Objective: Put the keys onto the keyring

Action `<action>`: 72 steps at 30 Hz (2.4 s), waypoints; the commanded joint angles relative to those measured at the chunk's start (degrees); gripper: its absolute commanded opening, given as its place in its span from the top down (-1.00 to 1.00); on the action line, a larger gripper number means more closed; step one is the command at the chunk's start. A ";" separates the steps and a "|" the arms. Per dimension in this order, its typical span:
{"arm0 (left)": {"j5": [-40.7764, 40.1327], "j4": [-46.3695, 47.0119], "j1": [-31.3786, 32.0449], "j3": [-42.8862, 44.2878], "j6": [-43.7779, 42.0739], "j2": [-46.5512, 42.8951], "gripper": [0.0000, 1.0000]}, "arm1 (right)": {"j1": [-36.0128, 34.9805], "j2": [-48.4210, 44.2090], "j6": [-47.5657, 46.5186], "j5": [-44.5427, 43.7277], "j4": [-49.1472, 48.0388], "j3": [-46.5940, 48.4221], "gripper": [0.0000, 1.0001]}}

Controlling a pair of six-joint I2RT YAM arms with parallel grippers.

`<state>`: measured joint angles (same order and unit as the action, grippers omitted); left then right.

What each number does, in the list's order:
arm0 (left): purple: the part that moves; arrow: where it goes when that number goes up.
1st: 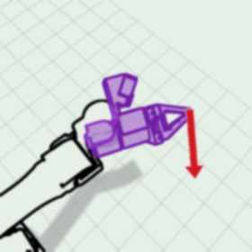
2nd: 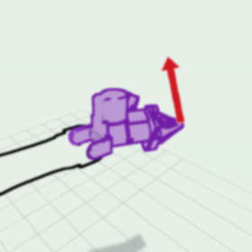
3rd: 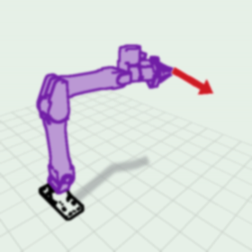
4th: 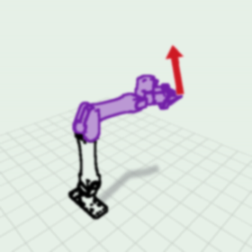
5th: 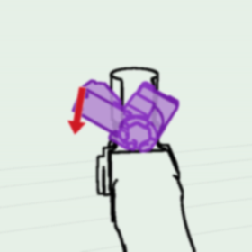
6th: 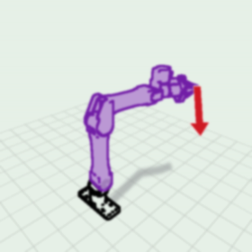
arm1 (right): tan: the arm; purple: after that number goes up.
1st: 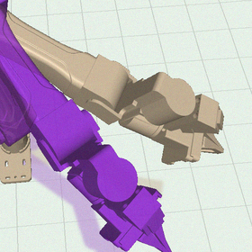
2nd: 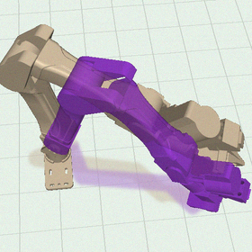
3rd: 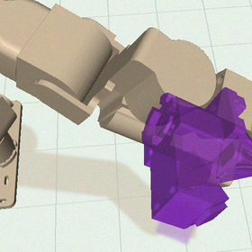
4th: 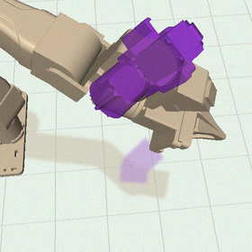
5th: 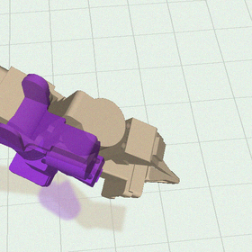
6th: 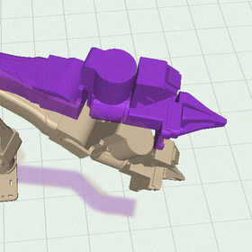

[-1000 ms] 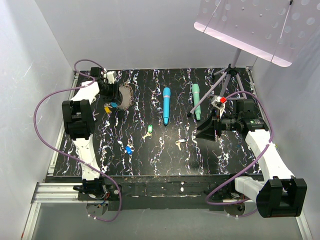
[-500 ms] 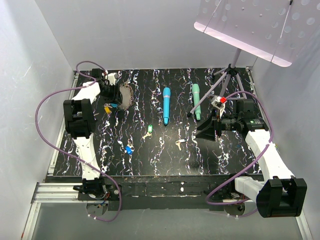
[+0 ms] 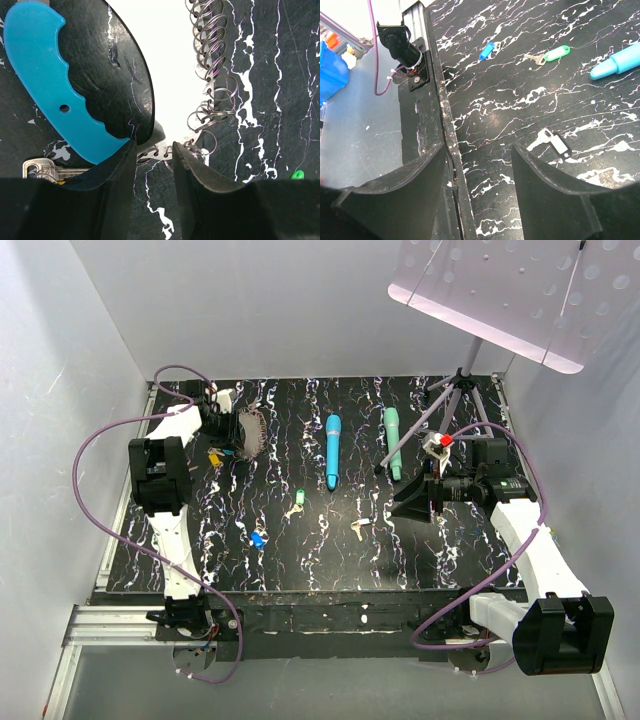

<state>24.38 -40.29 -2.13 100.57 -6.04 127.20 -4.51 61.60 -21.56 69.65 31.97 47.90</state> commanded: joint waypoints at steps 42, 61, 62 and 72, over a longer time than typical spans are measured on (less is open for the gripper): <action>-25.94 4.79 8.46 -7.94 14.92 -10.39 0.29 | -0.06 -0.34 -1.29 2.60 0.64 0.97 -0.27; -31.50 0.13 10.39 -1.52 16.41 -4.76 0.35 | -0.06 -0.34 -1.64 2.77 1.08 1.14 -0.27; -31.41 0.13 10.39 -1.43 16.41 -4.68 0.35 | -0.06 -0.43 -1.73 2.77 0.99 1.14 -0.27; -30.36 -0.75 10.39 -2.05 15.89 -4.41 0.42 | -0.14 -0.43 -1.73 2.86 1.08 1.14 -0.27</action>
<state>-6.22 -40.34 8.01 97.36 10.07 122.61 -4.51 61.60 -22.70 70.91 32.99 47.90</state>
